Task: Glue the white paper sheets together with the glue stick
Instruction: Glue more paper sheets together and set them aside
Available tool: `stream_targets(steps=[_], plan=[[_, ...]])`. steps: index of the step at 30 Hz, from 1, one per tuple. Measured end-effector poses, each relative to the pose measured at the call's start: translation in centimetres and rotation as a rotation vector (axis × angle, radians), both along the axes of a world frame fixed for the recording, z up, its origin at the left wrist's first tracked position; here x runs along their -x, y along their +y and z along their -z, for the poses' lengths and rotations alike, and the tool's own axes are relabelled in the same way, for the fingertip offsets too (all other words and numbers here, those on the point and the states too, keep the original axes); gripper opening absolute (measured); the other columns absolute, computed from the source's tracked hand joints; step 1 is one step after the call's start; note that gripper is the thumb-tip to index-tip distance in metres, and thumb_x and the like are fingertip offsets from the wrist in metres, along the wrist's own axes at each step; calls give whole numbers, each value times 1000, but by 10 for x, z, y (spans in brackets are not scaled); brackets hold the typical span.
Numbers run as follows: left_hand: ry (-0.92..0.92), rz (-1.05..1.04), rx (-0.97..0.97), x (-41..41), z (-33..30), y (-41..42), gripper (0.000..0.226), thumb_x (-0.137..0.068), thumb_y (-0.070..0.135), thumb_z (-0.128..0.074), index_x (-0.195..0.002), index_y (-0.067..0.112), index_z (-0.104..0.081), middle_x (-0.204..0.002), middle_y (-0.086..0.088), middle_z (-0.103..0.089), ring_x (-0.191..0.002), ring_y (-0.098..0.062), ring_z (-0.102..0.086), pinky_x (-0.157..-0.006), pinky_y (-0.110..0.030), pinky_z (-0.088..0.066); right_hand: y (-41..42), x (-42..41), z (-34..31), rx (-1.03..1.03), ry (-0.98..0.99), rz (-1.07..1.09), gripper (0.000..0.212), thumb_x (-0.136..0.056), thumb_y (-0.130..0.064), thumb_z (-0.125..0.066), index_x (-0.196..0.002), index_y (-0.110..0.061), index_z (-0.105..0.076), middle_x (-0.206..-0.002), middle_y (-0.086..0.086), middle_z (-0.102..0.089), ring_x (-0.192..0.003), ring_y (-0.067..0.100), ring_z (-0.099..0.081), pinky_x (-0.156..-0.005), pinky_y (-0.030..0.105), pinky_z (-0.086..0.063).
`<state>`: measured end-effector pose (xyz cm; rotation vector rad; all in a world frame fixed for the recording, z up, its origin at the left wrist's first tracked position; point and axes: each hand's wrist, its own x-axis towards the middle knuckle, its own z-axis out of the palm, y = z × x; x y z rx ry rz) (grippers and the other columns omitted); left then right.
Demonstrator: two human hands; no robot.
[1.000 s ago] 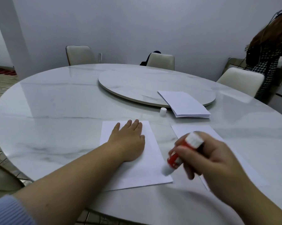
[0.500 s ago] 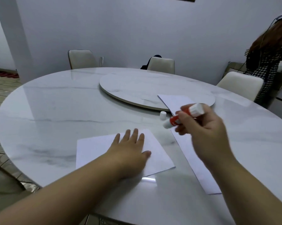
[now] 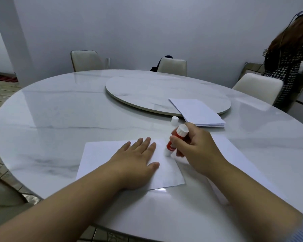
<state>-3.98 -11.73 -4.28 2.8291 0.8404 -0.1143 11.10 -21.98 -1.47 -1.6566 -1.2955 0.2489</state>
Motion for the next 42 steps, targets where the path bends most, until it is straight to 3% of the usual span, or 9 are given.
stream_targets(steps=[7, 11, 13, 17, 21, 25, 35, 38, 42], plan=[[51, 9, 30, -2, -6, 0, 63, -95, 48, -19, -147, 29, 11, -156, 8, 19, -142, -8, 18, -116, -35, 9, -53, 13, -3, 35, 97, -129, 10, -72, -26, -65, -73, -17, -61, -61, 5, -63, -44, 12, -54, -44, 23, -45], [299, 252, 117, -1, -35, 1, 63, -97, 31, -35, -143, 48, 4, -154, 14, 23, -141, -17, 23, -116, -49, 6, -58, 4, -29, -381, 546, -91, 5, -72, -16, -70, -69, -13, -68, -55, 8, -64, -38, 17, -52, -39, 21, -43], [301, 353, 237, 3, -45, -1, 68, -95, 15, -41, -139, 56, -10, -152, 23, 20, -140, -8, 19, -117, -44, 1, -61, -3, -44, -503, 601, -83, 4, -79, -15, -66, -77, -12, -67, -58, 4, -65, -42, 15, -55, -41, 21, -45], [-106, -30, 139, 0, -27, -6, 55, -99, 32, -31, -148, 28, -7, -159, 6, 7, -144, -10, 9, -117, -34, 2, -47, -4, -53, -488, 493, -15, 5, -81, -21, -63, -78, -16, -64, -61, 6, -69, -45, 18, -60, -44, 24, -48], [-77, -136, 13, -1, -4, -7, 64, -96, 47, -22, -149, 23, 3, -158, 3, 11, -144, -12, 11, -118, -36, 5, -7, 0, -37, -305, 300, 53, 5, -81, -21, -63, -81, -19, -59, -75, 14, -74, -60, 27, -65, -58, 37, -54], [-61, -111, -37, 0, 2, 0, 64, -94, 50, -18, -149, 24, 3, -159, 5, 9, -144, -11, 9, -118, -35, 3, 32, 2, -15, -42, 115, 54, 7, -81, -17, -65, -85, -21, -63, -81, -1, -74, -82, 27, -68, -82, 50, -54], [-52, -97, -50, -2, -1, 1, 65, -94, 50, -19, -149, 23, 3, -159, 2, 8, -145, -12, 8, -118, -34, 1, 34, 3, -5, 91, -68, -34, 7, -85, -21, -63, -91, -21, -60, -87, -2, -73, -81, 12, -67, -73, 28, -52], [-47, -93, -41, -3, -1, 1, 65, -94, 50, -20, -149, 23, 3, -159, 3, 8, -145, -12, 8, -118, -35, 1, 18, 3, -8, -11, -146, -19, 5, -87, -23, -62, -89, -23, -58, -82, -8, -71, -73, 2, -62, -59, 12, -43], [-53, -95, -21, -2, -2, 2, 66, -94, 51, -20, -149, 24, 2, -159, 5, 9, -144, -10, 8, -118, -33, 2, 14, 2, -18, -112, -124, 2, 8, -89, -22, -62, -97, -21, -58, -89, -6, -73, -78, 1, -64, -65, 13, -46]])
